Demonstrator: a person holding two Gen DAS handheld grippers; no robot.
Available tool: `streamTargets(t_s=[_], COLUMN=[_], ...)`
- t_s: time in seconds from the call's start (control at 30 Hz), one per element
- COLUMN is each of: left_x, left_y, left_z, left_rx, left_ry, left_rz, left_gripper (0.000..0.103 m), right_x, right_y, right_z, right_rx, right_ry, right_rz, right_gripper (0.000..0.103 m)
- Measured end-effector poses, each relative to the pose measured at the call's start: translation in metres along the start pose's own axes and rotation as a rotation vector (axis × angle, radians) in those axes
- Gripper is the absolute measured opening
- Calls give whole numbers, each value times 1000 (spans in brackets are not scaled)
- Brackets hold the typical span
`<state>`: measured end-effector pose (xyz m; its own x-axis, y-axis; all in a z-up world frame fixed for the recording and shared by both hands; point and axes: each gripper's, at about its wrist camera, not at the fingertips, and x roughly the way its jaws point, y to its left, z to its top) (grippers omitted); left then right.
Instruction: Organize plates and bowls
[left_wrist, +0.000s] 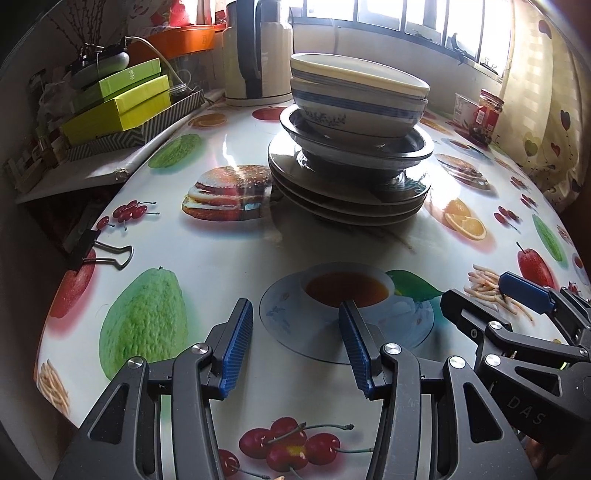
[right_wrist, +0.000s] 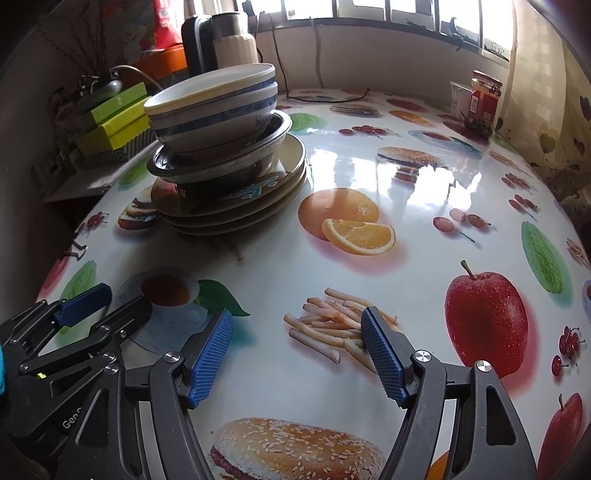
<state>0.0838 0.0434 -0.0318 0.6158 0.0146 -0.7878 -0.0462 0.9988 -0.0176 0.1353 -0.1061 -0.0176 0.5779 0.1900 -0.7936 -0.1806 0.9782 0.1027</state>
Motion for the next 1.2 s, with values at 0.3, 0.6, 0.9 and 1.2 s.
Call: streamTargets(t_s=[0.3,0.6,0.9,1.2], left_x=[0,-1,-1,-1], left_y=[-1,-1,-1,-1], left_z=[0,-1,-1,-1], left_rx=[-5,-9,-7,-8], left_ry=[-8,-10,-10,-10], left_rz=[9,10,11,10], left_gripper=[50,50,50,50], right_x=[1,1,1,0], right_y=[2,2,2,2], right_z=[-1,-1,-1,-2], right_rx=[-5,-5,-5,-6], right_ry=[0,0,0,0], right_rz=[-19,-19,-19,-19], right_gripper=[78,78,79,79])
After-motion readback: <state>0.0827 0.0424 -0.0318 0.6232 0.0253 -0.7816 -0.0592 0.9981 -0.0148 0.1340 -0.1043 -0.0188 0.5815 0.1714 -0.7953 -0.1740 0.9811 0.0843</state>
